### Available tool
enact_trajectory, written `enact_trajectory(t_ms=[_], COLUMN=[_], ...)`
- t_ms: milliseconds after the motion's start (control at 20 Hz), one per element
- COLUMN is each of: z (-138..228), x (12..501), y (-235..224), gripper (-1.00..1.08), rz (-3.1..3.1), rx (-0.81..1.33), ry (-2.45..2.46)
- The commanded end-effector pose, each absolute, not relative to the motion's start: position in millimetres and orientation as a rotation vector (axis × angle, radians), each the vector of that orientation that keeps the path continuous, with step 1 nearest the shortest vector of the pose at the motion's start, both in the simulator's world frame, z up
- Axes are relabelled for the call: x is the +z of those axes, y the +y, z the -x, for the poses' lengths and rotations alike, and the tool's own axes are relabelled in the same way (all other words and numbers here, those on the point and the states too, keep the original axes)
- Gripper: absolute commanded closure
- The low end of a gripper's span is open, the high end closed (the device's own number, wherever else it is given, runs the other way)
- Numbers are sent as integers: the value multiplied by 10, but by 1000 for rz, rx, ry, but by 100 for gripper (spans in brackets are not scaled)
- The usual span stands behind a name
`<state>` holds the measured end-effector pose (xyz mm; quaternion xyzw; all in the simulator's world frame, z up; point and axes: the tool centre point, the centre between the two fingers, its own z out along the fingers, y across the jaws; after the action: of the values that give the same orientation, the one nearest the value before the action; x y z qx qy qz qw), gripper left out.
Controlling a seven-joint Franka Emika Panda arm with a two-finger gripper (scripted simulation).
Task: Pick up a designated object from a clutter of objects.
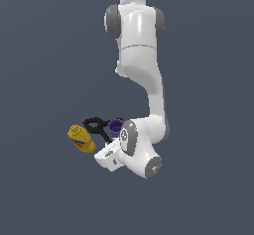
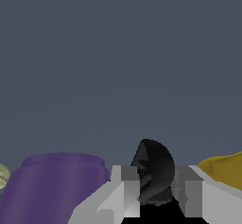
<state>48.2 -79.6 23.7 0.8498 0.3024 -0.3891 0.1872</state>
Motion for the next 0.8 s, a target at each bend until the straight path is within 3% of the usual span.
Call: enact_trajectory(t_ms=[0, 450, 750], z=[-450, -520, -834], x=[209, 275, 635], y=[-835, -773, -551], gripper=[108, 108, 108], rz=[-2390, -2394, -2411], rx=[-1108, -1081, -959], ry=[846, 854, 876])
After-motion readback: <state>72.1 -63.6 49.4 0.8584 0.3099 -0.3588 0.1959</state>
